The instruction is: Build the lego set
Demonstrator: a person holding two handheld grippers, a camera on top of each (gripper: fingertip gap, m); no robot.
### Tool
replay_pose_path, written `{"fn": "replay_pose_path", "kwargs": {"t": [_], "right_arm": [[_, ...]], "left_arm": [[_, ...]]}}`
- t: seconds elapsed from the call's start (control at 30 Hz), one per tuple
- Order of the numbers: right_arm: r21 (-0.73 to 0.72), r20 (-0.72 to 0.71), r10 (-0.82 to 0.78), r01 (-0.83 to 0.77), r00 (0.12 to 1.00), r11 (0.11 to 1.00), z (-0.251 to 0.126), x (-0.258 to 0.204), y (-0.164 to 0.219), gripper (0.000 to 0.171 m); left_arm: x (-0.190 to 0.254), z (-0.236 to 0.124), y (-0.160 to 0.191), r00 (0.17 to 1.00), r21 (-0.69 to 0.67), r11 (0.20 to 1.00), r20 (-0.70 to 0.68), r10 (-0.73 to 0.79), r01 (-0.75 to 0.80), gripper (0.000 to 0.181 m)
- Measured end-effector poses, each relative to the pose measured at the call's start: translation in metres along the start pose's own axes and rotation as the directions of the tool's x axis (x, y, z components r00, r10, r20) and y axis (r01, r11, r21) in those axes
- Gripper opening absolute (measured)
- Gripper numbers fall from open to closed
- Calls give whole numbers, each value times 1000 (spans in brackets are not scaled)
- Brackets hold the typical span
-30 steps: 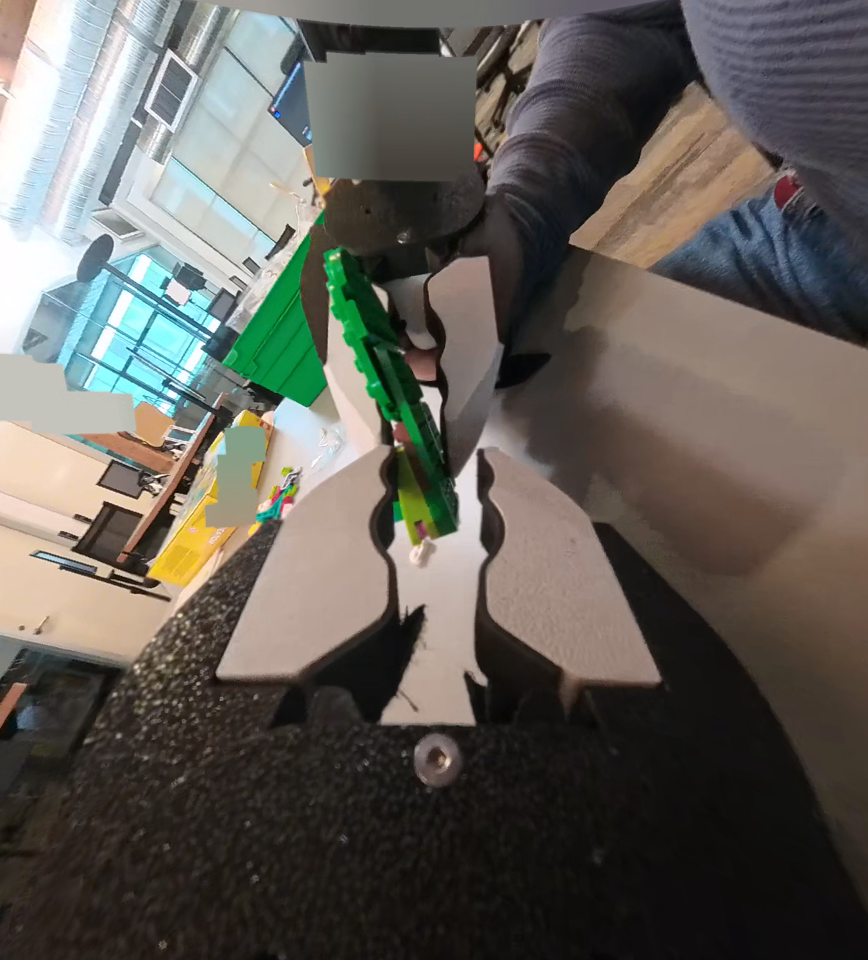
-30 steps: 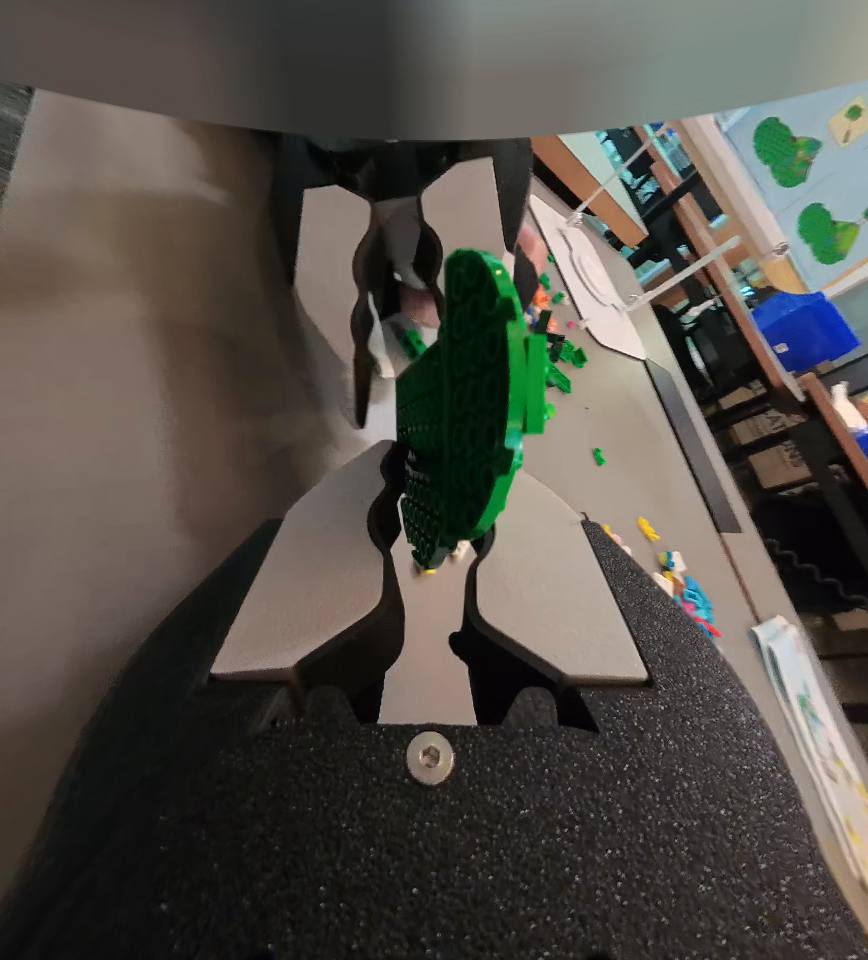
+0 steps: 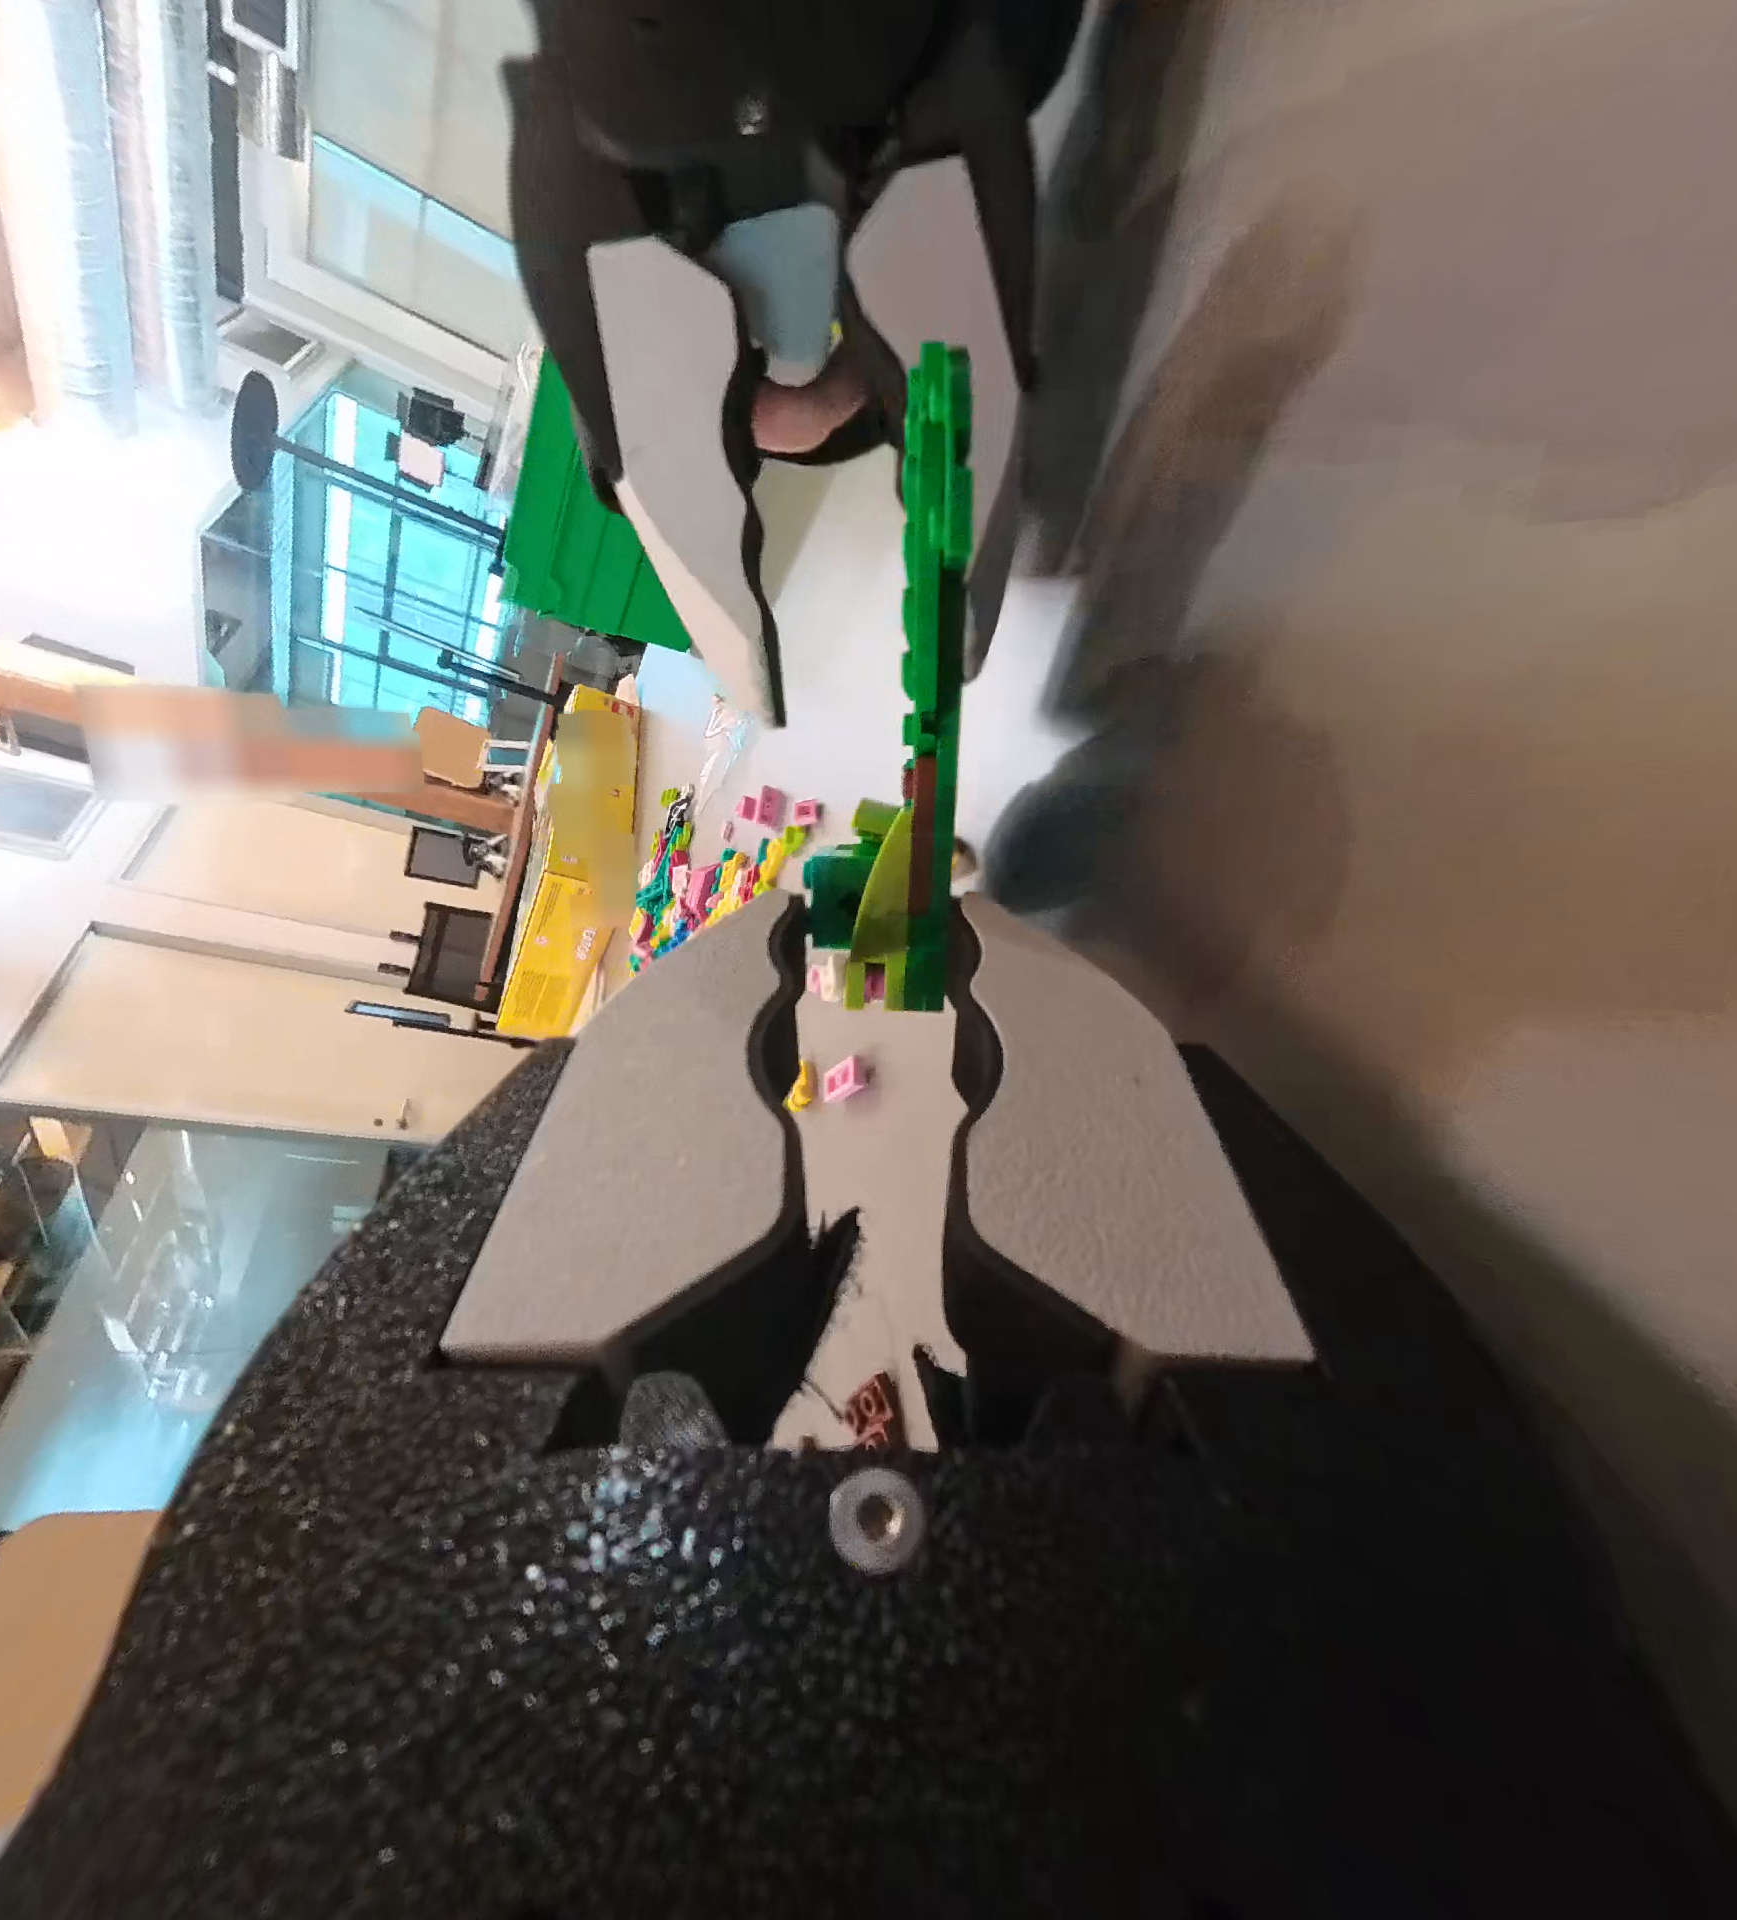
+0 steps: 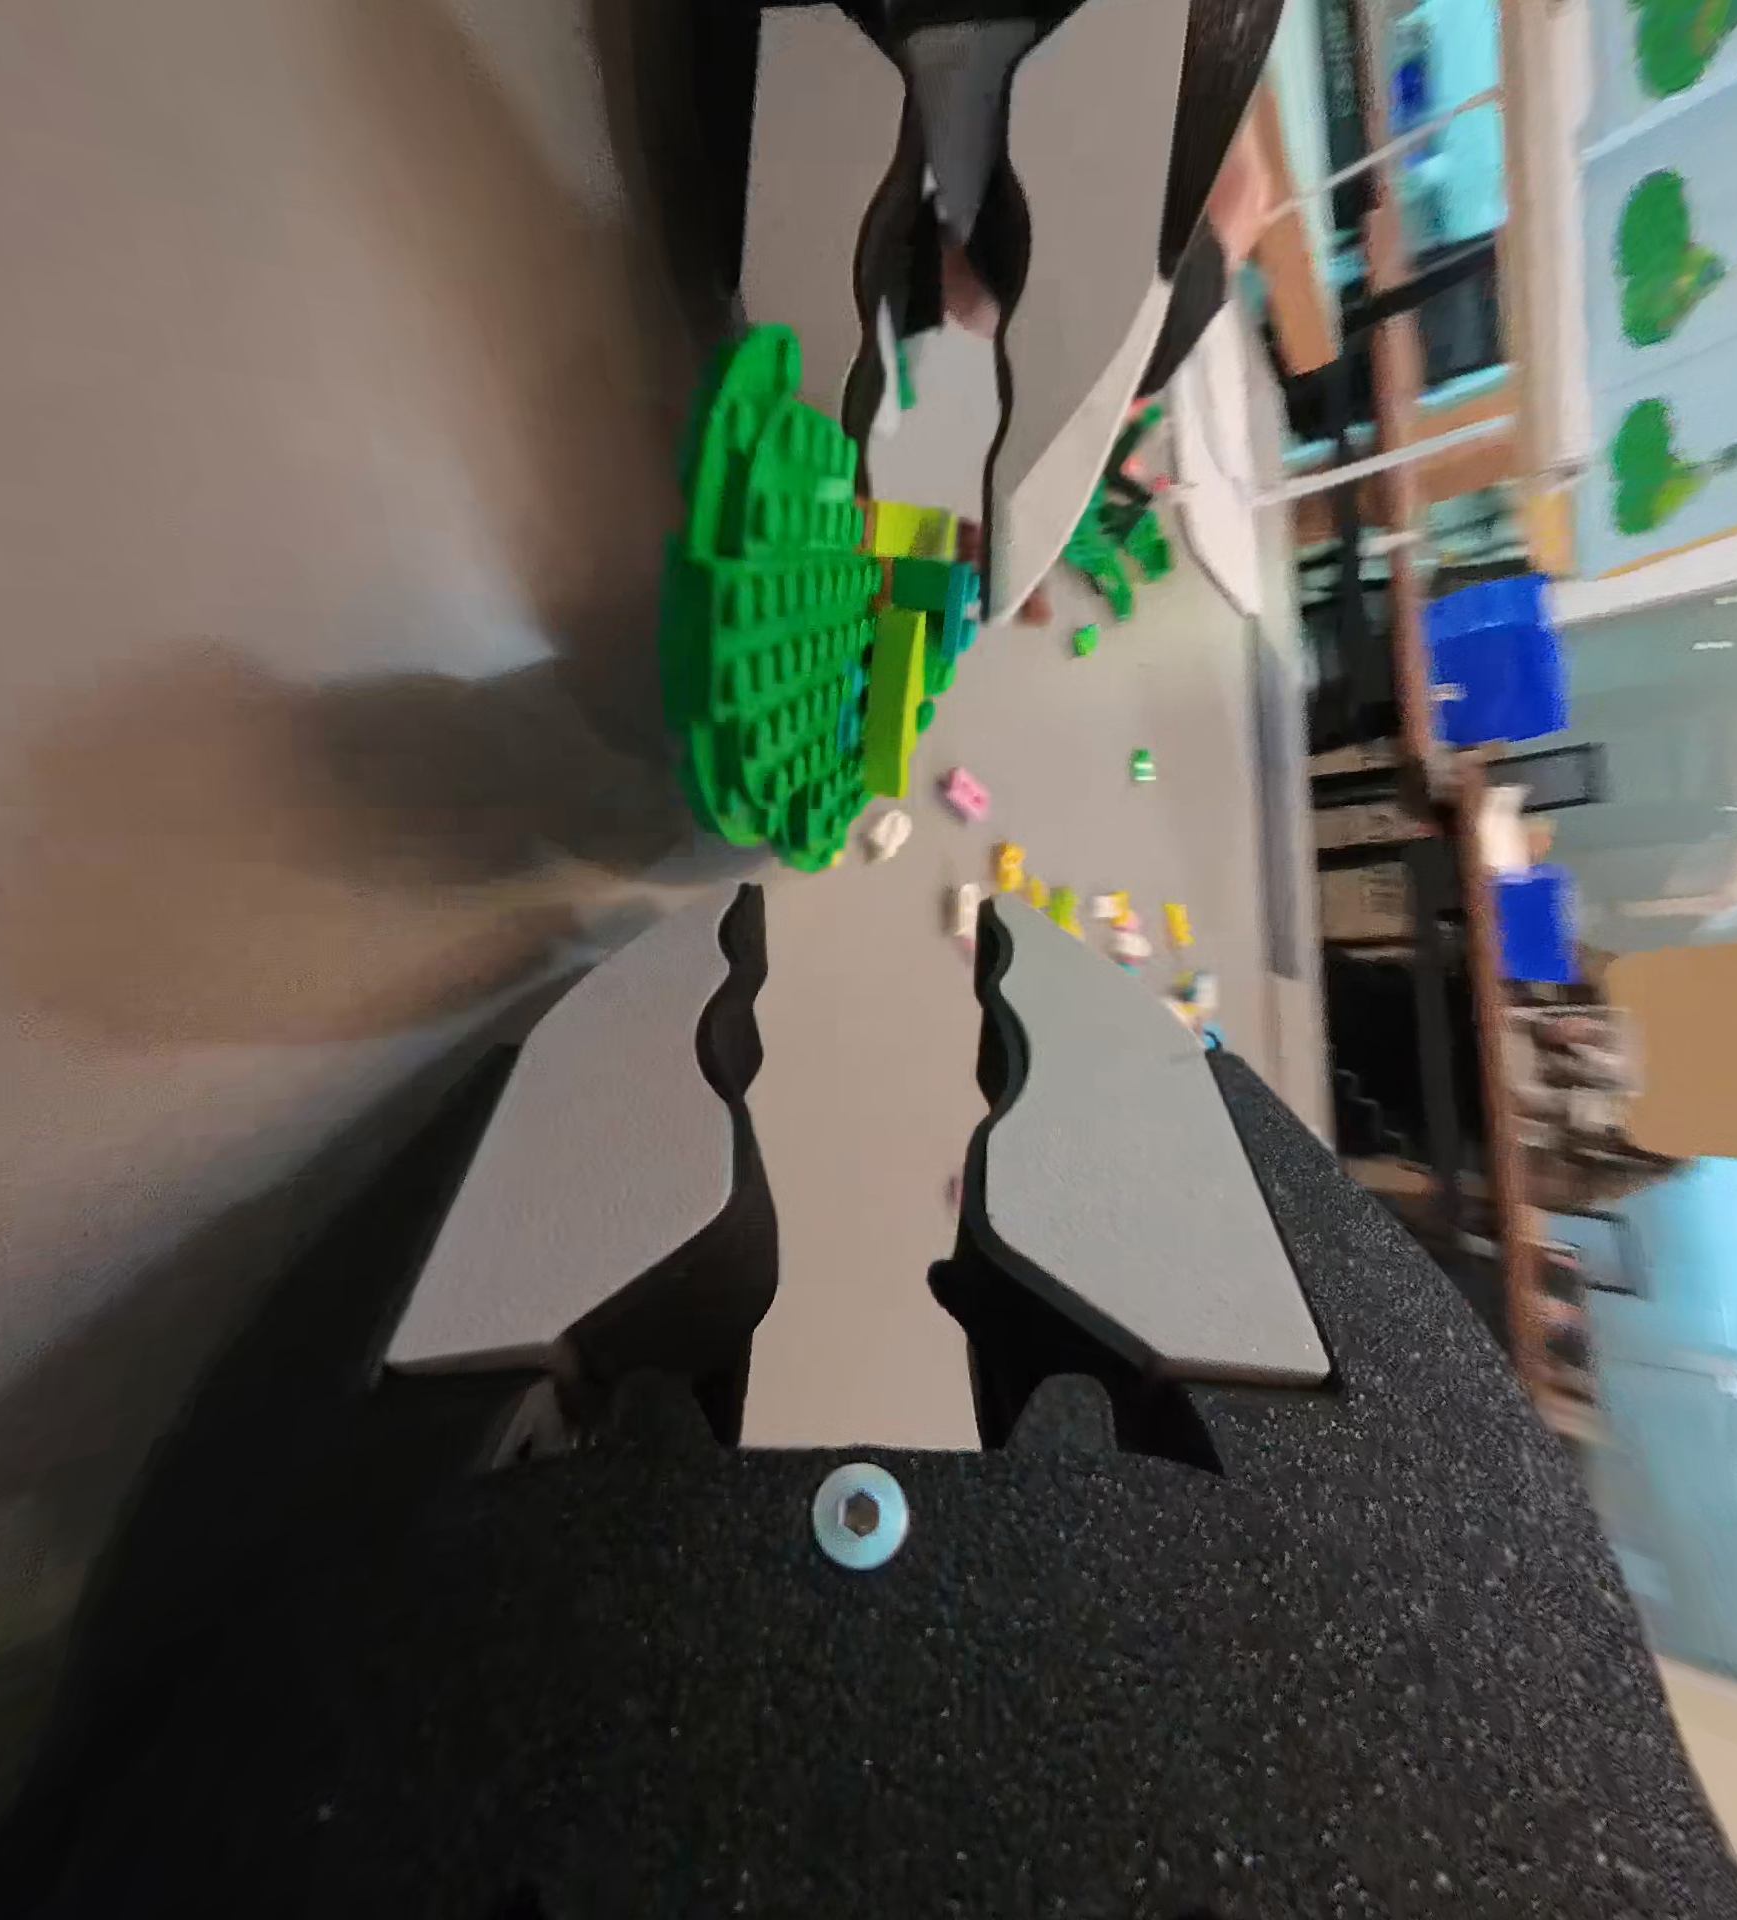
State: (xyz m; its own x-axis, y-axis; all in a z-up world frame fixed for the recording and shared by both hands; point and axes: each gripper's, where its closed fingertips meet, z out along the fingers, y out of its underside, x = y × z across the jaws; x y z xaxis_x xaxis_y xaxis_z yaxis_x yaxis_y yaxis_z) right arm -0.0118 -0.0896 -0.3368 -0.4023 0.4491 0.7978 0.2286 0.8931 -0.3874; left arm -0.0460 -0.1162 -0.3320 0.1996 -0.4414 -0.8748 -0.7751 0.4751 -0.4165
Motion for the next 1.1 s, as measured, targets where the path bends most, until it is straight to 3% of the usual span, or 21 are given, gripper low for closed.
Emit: {"fn": "replay_pose_path", "kwargs": {"t": [0.07, 0.2, 0.43, 0.8, 1.1], "right_arm": [[47, 177, 131, -142, 975, 989, -5, -11, 0, 35], [137, 509, 397, -528, 763, 838, -11, -12, -22, 29], [68, 706, 433, -661, 561, 747, 6, -13, -32, 17], [-35, 744, 426, -606, 515, 795, 4, -20, -24, 3], [-419, 608, 701, -600, 373, 682, -8, -26, 25, 3]], "left_arm": [[3, 0, -2, 999, 15, 999, -11, 42, -42, 25], [7, -2, -8, 997, 57, 996, -24, 71, -70, 25], [10, -3, -12, 995, 85, 993, -37, 88, -85, 25], [10, -4, -11, 994, 83, 992, -36, 101, -98, 25], [8, -3, -10, 980, 41, 979, 10, 199, -199, 25]]}}
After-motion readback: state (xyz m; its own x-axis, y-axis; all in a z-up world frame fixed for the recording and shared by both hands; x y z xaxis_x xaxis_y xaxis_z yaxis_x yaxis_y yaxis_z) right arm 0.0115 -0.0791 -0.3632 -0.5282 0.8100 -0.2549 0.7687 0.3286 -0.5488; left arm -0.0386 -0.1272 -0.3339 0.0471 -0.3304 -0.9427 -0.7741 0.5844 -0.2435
